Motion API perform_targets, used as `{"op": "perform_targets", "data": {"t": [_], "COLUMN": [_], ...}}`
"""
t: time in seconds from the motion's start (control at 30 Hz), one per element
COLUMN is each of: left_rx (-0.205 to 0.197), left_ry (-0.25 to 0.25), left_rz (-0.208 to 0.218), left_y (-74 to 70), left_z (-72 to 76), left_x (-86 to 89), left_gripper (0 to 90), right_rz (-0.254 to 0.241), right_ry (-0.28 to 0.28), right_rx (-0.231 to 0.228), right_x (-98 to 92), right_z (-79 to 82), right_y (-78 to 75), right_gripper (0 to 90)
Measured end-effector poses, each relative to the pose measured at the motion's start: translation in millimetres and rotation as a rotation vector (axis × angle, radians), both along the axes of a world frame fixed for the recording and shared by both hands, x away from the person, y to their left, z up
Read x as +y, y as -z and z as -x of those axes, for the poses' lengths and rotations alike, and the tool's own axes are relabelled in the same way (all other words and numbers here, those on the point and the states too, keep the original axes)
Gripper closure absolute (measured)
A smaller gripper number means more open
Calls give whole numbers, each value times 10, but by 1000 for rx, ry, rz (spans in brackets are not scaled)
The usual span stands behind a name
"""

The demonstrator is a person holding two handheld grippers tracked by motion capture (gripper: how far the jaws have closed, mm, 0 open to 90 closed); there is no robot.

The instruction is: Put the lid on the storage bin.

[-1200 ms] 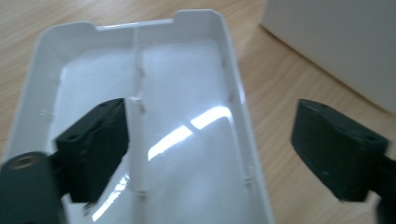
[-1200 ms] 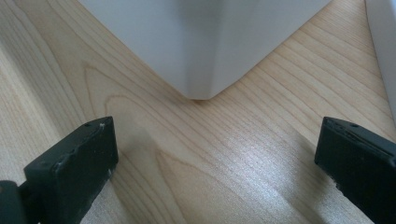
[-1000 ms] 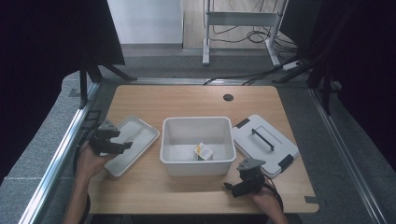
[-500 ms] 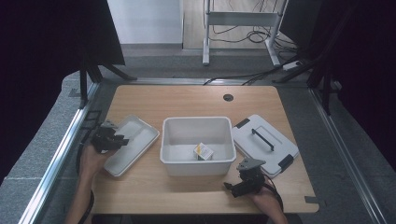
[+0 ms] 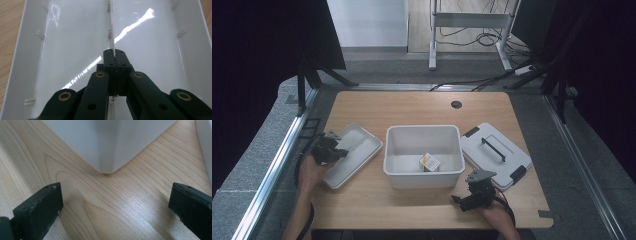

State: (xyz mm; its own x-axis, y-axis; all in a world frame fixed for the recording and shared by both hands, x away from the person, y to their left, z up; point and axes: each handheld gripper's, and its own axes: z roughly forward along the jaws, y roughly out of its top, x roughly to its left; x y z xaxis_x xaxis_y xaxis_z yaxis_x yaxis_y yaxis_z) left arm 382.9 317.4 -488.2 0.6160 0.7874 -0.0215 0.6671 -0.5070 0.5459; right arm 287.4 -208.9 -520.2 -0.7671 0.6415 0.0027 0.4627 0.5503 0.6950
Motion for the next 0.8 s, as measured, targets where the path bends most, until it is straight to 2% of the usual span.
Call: {"op": "perform_targets", "data": {"t": [0.07,0.23,0.53,0.8], "left_rx": [-9,-19,-49,-76], "left_ry": [43,93,218,297], "left_rz": [17,22,26,40], "left_y": [-60,-175,-503,-800], "left_z": [7,17,42,78], "left_x": [38,88,171,204], "left_gripper": [891,891,892,892], "right_rz": [0,0,0,0], "right_ry": [0,0,-1,-1], "right_rx": [0,0,-1,-2], "right_x": [0,0,-1,0], "right_z": [0,0,-1,0], "right_y": [0,0,0,1], "right_gripper": [0,0,0,0]}}
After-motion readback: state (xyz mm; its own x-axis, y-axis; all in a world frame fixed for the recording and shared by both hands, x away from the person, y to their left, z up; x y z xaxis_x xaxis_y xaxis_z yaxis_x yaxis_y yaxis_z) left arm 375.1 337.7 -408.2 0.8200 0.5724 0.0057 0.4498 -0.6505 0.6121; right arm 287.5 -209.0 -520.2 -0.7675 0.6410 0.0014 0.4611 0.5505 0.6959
